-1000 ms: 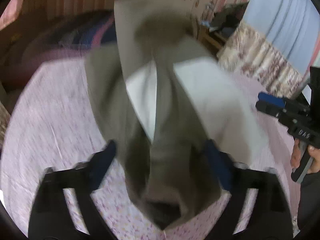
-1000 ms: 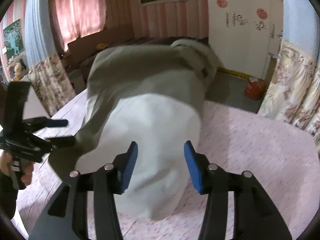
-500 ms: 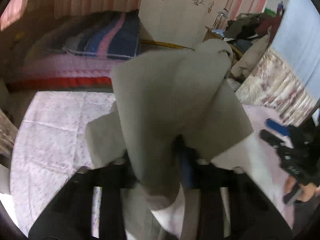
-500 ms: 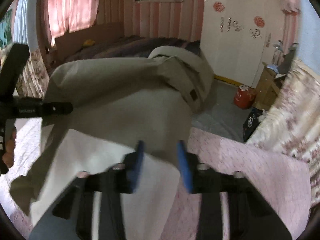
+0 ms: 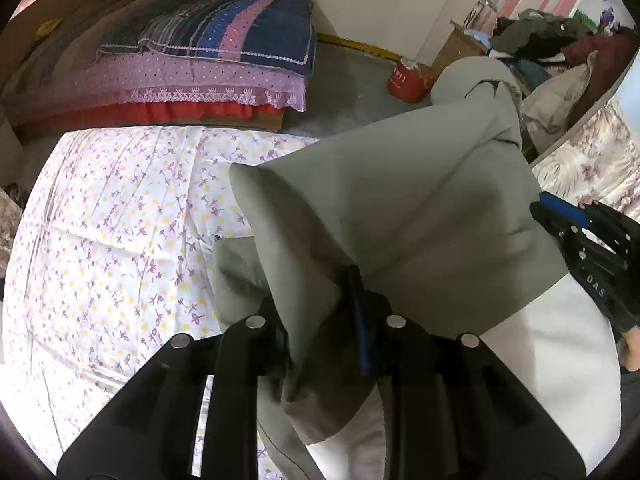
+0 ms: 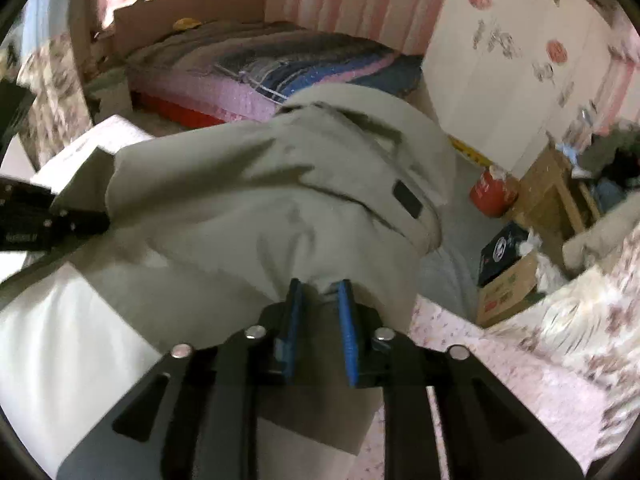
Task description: Fold large clothes
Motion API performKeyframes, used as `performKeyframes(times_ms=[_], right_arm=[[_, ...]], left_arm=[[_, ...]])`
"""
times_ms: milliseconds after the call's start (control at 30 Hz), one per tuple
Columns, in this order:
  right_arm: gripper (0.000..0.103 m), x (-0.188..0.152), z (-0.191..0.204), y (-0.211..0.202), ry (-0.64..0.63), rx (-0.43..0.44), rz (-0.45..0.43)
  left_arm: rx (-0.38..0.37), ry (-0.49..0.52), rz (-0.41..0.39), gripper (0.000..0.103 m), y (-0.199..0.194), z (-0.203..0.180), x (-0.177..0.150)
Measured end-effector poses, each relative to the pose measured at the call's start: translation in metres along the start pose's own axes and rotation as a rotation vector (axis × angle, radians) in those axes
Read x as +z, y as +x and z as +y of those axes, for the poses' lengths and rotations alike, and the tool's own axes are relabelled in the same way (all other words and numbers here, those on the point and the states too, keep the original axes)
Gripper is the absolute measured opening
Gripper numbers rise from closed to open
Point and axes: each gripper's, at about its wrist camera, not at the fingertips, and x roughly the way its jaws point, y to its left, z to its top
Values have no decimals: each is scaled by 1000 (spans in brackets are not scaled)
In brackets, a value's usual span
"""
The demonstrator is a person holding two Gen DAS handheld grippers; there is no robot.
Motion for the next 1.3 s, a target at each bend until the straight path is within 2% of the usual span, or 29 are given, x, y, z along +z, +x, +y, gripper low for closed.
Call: performKeyframes(times_ms=[100, 167, 200, 233, 267, 333, 367, 500, 667, 700, 733, 767, 800, 833, 867, 933, 1067, 1167, 1200, 1300], right_arm=[[29, -5, -8, -30, 25, -4, -39], [29, -16, -12, -66, 52, 34, -106], [29, -25, -12, -83, 66, 58, -129], [29, -32, -10, -94, 66, 67, -140], [30, -45, -5, -114, 56, 78, -163], [42, -64, 4, -132, 41, 91, -172], [43, -78, 12, -142, 28, 102, -169], [43, -116, 38, -165, -31, 99, -175], [43, -155, 54, -159, -85, 47, -132], [47, -158, 54, -153, -88, 35, -115], [58, -164, 52, -143, -99, 8, -107], [64, -167, 46, -137, -93, -4, -112], [69, -169, 43, -132, -68, 3, -109], [70, -171, 35, -126, -11, 46, -96], [72, -172, 33, -124, 8, 53, -96], [81, -170, 33, -119, 2, 31, -104], [83, -168, 22, -117, 100, 88, -105], [88, -169, 12, -131, 197, 144, -133], [93, -169, 8, -133, 231, 156, -143], [95, -176, 4, -134, 295, 207, -154]], left_arm=[[16, 25, -1, 29, -11, -10, 2], [40, 46, -47, 47, -34, -16, -3], [57, 63, -81, 67, -49, -19, -8], [65, 72, -106, 83, -60, -21, -13], [64, 81, -145, 86, -78, -23, -23], [25, 97, -166, 86, -100, -27, -41], [3, 104, -173, 86, -111, -30, -56], [-10, 132, -194, 89, -134, -40, -108], [-9, 113, -152, 89, -124, -49, -160], [1, 118, -141, 89, -118, -50, -166], [-2, 115, -115, 91, -108, -51, -169], [-15, 103, -93, 91, -100, -49, -170], [-38, 85, -68, 92, -88, -45, -172], [-60, 62, -48, 96, -76, -40, -172], [-67, 44, -39, 98, -70, -37, -174], [-61, 42, -51, 100, -64, -35, -175], [-31, 56, -51, 100, -62, -41, -174], [-18, 39, -93, 100, -74, -46, -175], [-17, 37, -105, 100, -76, -48, -174], [-24, 20, -108, 100, -78, -52, -172]])
